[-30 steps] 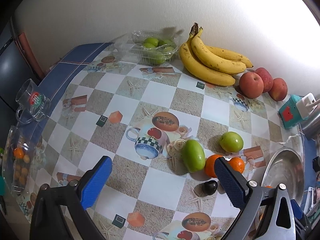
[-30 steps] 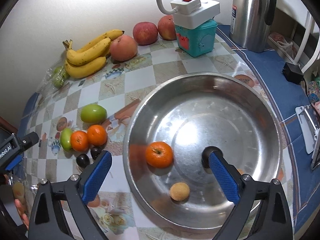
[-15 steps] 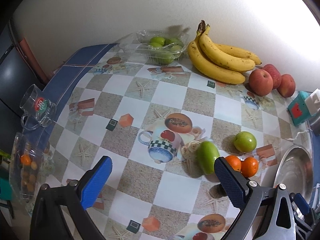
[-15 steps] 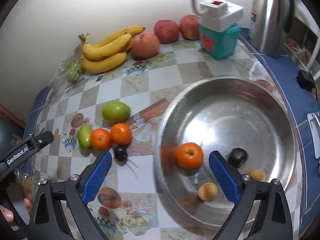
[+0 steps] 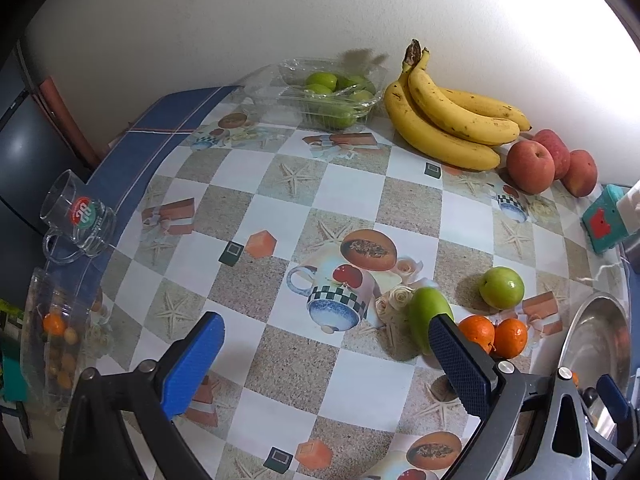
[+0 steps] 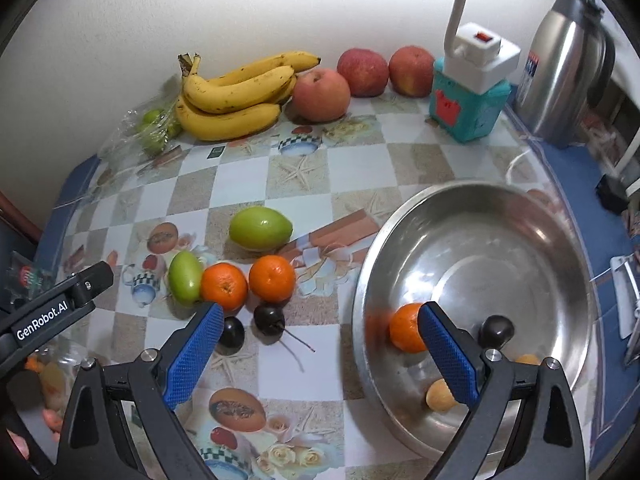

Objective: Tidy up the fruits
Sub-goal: 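Move the left gripper toward the green mango while the right gripper approaches a dark plum, then grasp the green mango with the left gripper while the right gripper grasps the dark plum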

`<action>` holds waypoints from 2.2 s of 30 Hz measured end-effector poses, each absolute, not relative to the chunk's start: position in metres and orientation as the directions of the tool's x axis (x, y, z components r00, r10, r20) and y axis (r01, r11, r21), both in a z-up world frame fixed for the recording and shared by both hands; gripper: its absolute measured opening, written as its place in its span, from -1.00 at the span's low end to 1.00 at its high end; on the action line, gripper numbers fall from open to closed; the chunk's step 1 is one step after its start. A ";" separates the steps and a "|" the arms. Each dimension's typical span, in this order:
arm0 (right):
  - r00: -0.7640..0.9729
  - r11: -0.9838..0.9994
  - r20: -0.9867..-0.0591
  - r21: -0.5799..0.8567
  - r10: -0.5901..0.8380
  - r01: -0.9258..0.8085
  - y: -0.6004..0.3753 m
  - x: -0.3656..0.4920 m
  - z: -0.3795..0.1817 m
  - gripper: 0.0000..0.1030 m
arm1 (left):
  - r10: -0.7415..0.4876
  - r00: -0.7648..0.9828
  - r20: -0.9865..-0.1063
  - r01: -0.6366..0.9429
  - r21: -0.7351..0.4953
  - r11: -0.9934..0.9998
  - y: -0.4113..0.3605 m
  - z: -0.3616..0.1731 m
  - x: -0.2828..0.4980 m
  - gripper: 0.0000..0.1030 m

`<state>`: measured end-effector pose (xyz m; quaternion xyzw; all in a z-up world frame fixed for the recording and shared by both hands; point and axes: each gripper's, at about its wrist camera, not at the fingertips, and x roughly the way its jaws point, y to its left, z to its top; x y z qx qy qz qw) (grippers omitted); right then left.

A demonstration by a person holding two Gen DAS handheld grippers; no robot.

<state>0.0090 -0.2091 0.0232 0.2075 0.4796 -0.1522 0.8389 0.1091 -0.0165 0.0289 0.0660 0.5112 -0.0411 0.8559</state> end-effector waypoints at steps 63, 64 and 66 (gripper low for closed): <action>0.366 0.874 -0.913 0.321 0.183 0.365 -0.189 0.051 -0.037 -0.45 | -0.279 0.244 -0.929 0.212 -0.230 0.950 -0.056 -0.038 0.143 0.42; 0.365 0.872 -0.912 0.326 0.188 0.364 -0.190 0.051 -0.037 -0.47 | -0.278 0.248 -0.928 0.208 -0.229 0.951 -0.055 -0.038 0.144 0.42; 0.365 0.871 -0.912 0.327 0.190 0.365 -0.190 0.052 -0.038 -0.48 | -0.279 0.251 -0.927 0.201 -0.232 0.952 -0.053 -0.037 0.144 0.42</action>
